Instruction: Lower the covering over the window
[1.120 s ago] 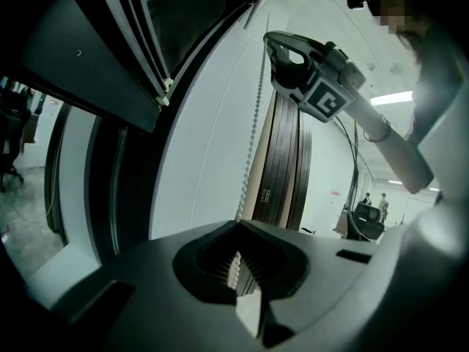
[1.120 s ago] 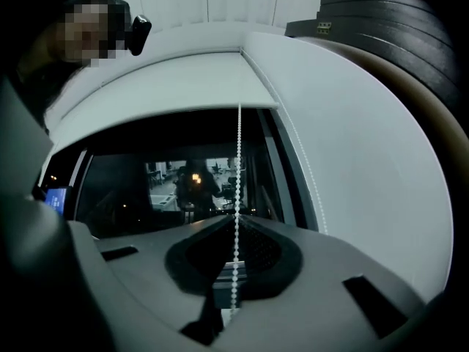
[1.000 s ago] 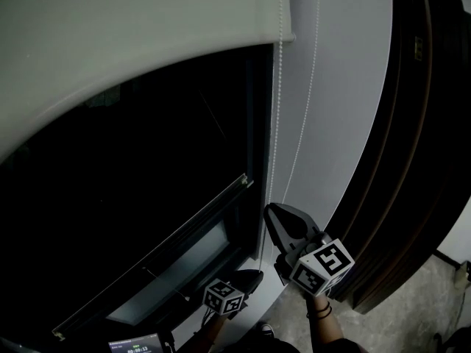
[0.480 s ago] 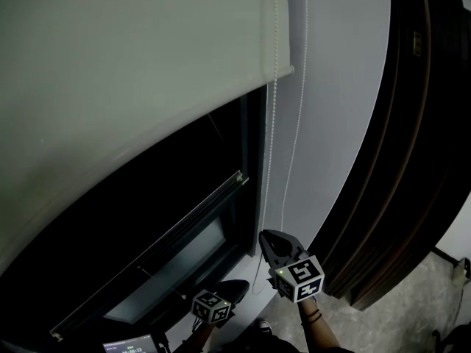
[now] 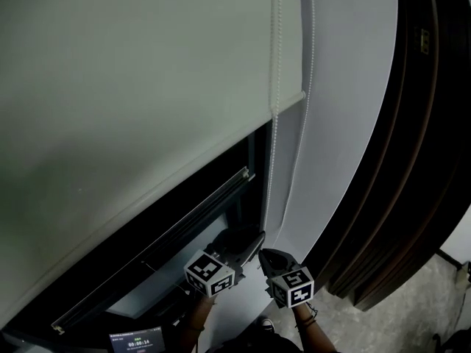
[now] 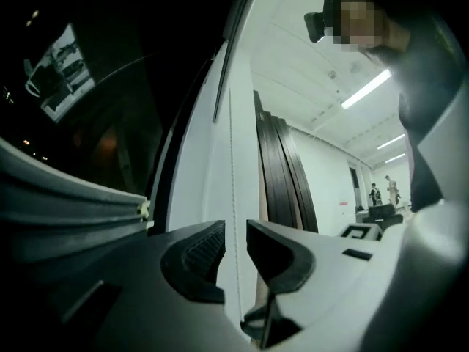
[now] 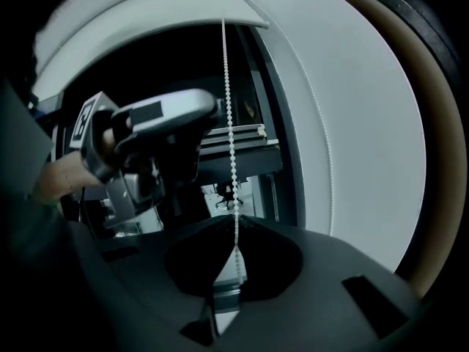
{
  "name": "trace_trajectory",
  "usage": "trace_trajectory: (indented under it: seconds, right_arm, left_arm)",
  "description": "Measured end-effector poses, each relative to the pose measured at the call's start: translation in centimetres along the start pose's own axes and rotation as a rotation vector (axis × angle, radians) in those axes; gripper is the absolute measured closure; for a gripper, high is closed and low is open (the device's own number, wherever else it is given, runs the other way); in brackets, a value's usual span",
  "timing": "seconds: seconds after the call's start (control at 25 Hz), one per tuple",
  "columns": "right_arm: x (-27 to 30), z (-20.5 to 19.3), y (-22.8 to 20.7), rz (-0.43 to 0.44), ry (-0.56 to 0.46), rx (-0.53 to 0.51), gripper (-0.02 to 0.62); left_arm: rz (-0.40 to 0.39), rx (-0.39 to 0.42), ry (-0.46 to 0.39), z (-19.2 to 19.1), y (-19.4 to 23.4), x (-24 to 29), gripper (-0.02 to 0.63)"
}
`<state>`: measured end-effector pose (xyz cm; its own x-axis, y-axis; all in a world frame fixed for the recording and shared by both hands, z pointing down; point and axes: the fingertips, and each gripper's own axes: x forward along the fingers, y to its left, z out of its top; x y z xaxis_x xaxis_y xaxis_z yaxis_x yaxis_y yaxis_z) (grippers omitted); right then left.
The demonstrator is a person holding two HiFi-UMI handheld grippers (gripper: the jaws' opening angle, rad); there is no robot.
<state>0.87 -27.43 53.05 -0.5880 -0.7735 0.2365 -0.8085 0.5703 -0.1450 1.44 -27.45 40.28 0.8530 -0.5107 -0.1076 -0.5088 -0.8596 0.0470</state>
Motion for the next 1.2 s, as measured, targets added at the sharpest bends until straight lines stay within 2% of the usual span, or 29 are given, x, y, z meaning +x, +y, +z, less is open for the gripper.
trace_trajectory:
  seconds: [0.16,0.24,0.28,0.32,0.6,0.72,0.88,1.0,1.08,1.2]
  right_arm:
    - [0.0,-0.5,0.6,0.005,-0.005,0.013,0.574]
    - [0.0,-0.7,1.1,0.008,-0.010,0.016,0.574]
    - [-0.1,-0.7,1.1,0.009,-0.012,0.016,0.574]
    - [-0.1,-0.7,1.0,0.009,-0.014,0.018,0.574]
    - [-0.3,-0.8,0.7,0.015,-0.011,0.030,0.574]
    - [0.2,-3.6,0.8,0.006,0.077,0.018,0.574]
    - [-0.6,-9.2,1.2,0.014,0.189,0.113,0.574]
    - [-1.9,-11.5,0.9,0.007,0.234,0.134,0.574]
    - [-2.7,-9.9,0.4,0.006,0.172,0.168,0.574]
    - [-3.8,-4.8,-0.6,0.036,0.006,0.254,0.570]
  left_arm:
    - [-0.035,0.055,-0.033,2.4,0.1,1.5,0.531]
    - [-0.037,0.042,-0.047,3.0,-0.1,1.4,0.531]
    - [-0.038,0.032,-0.057,3.2,-0.2,1.4,0.582]
    - [-0.038,0.024,-0.066,3.3,-0.3,1.5,0.601]
    - [-0.010,-0.020,-0.124,3.7,-0.2,1.4,0.603]
    - [-0.002,-0.013,-0.049,0.0,-0.1,1.5,0.604]
    - [0.024,-0.120,0.059,-6.4,0.2,0.7,0.604]
    - [0.062,-0.139,0.184,-11.3,0.0,-0.5,0.604]
    - [0.080,-0.172,0.252,-14.4,-0.1,-1.5,0.604]
    - [0.099,-0.236,0.337,-18.7,-0.3,-3.0,0.604]
